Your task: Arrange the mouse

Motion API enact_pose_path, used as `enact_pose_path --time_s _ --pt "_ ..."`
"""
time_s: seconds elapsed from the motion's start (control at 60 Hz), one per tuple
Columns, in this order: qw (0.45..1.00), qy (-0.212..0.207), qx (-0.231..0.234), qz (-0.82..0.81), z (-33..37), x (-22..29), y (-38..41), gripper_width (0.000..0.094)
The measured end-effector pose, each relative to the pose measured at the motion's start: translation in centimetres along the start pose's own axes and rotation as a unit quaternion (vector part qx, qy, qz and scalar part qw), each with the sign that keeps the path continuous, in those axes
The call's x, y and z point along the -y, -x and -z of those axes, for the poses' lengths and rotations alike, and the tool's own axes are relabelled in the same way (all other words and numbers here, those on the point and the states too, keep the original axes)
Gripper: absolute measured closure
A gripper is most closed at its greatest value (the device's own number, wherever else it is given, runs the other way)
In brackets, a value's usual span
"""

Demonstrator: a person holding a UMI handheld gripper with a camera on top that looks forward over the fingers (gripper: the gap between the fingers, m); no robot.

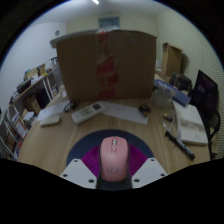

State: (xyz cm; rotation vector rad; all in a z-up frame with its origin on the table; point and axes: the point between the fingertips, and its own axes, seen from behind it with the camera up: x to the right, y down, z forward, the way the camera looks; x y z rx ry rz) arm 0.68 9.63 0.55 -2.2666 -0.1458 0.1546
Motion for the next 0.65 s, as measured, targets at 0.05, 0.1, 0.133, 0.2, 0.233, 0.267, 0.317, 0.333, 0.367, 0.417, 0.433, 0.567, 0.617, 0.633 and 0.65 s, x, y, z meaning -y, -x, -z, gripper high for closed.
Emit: enact_pose_path --time_s 0.05,0.1,0.133,0.2,0.233,0.267,0.317,0.333,0.367,0.417,0.433,0.567,0.617,0.633,0.65 --pt "1.0 0.026 -0.002 0.002 -0.7 -2.1 0.1 0.0593" --pt "1.0 0.015 -0.01 0.013 -0.8 -2.1 0.1 0.0599" --pt "1.0 0.014 -0.014 0.021 -0.7 -1.9 0.1 0.0554" --pt "0.999 0.028 -0.017 0.023 -0.7 -2.0 0.1 0.0435" --pt "0.999 0.037 -0.017 0.017 -0.7 -2.1 0.2 0.0439" --pt "0.999 0.049 -0.015 0.012 -0.7 -2.3 0.2 0.0374" --pt "0.998 0.063 -0.008 0.0 -0.3 -2.4 0.4 0.0258" --pt "0.998 0.066 -0.006 -0.006 0.0 -2.5 0.5 0.0187" --pt "0.998 0.064 -0.001 -0.016 0.9 -2.3 0.7 0.0045" --pt "0.998 0.055 0.004 -0.025 2.7 -1.6 0.8 0.0106" --pt "0.998 0.05 0.003 -0.027 3.6 -1.3 0.9 0.0103" --pt "0.998 0.02 0.005 -0.06 11.8 0.1 0.4 0.0102" --pt "0.997 0.015 0.007 -0.069 15.0 0.1 0.0 0.0099" --pt "0.997 0.013 0.007 -0.071 16.0 0.0 -0.2 0.0099" --pt "0.997 0.011 0.007 -0.071 16.2 -0.2 -0.6 0.0102"
